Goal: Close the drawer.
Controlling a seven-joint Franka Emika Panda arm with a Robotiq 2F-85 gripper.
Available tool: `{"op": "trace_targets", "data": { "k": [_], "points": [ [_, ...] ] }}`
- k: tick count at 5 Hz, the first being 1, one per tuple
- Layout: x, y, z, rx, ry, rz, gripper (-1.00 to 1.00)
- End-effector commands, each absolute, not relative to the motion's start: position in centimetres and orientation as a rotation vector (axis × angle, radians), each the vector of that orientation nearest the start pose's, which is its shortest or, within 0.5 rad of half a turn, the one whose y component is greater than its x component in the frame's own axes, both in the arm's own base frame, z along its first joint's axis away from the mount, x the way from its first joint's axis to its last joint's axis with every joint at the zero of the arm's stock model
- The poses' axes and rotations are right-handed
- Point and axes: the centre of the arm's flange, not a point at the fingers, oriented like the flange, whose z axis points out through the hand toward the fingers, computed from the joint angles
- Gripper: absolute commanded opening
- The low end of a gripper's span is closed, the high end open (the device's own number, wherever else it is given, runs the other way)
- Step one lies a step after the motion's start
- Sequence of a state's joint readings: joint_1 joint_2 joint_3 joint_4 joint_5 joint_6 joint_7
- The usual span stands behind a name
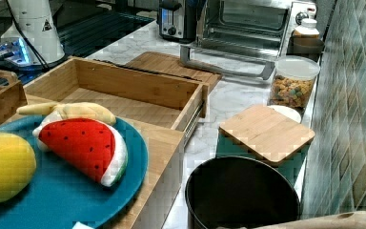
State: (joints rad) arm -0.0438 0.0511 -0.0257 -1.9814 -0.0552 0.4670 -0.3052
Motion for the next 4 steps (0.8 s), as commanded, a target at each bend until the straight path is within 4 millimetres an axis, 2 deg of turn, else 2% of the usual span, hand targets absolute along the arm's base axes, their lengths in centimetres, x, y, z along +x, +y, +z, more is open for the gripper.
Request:
{"op": "trace_targets", "data": {
  "k": [1, 2, 3, 4],
  "points": [
    [52.3, 2.3, 39.5, -3.145, 0.421, -0.032, -1.00],
    [51.5, 3.8, 37.2, -3.163, 0.294, 0.011, -1.00],
    [51.7, 4.1, 35.5, -3.143, 0.184, 0.142, -1.00],
    [51.0, 3.6, 33.1, -3.201, 0.087, 0.111, -1.00]
  ]
}}
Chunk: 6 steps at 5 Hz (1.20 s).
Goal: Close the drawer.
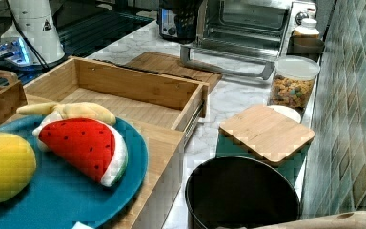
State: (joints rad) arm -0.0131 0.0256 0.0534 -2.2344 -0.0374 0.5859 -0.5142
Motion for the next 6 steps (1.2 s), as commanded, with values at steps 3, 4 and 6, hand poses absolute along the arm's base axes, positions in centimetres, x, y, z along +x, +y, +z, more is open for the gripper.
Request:
{"op": "trace_targets", "data": {
  "k": [3, 4, 6],
  "points": [
    [49.8, 2.9, 27.7, -3.265, 0.080, 0.185, -1.00],
    [48.0, 2.5, 27.3, -3.298, 0.159, 0.146, -1.00],
    [48.0, -2.7, 26.6, -3.307, 0.090, 0.174, -1.00]
  ]
}}
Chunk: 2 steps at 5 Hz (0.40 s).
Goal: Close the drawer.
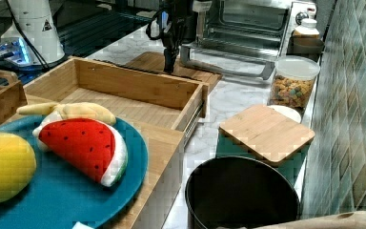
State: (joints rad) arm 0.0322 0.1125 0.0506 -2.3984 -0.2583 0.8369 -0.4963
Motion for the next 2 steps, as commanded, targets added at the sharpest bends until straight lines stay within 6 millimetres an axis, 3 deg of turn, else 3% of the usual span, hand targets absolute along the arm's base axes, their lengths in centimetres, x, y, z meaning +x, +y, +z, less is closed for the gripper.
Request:
{"op": "trace_targets", "data": {
  "k": [1, 2],
  "points": [
    [47.5, -6.1, 26.3, -3.312, 0.054, 0.159, -1.00],
    [46.9, -10.3, 27.1, -3.333, 0.018, 0.099, -1.00]
  ]
}}
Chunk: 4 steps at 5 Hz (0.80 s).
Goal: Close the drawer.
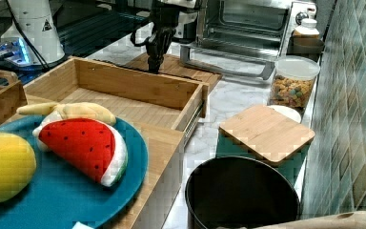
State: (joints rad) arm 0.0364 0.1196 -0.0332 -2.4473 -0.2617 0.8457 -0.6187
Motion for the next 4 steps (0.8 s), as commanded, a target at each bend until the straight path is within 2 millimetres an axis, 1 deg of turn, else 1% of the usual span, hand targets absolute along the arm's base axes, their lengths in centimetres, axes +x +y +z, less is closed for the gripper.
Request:
{"op": "trace_targets", "data": {
  "k": [1, 2, 3, 4],
  "points": [
    [46.4, -14.9, 28.5, -3.363, 0.091, 0.118, -1.00],
    [45.7, -19.8, 29.7, -3.402, 0.197, 0.121, -1.00],
    [44.9, -24.6, 29.0, -3.464, 0.302, -0.003, -1.00],
    [44.3, -27.8, 28.6, -3.515, 0.401, -0.160, -1.00]
  ]
}}
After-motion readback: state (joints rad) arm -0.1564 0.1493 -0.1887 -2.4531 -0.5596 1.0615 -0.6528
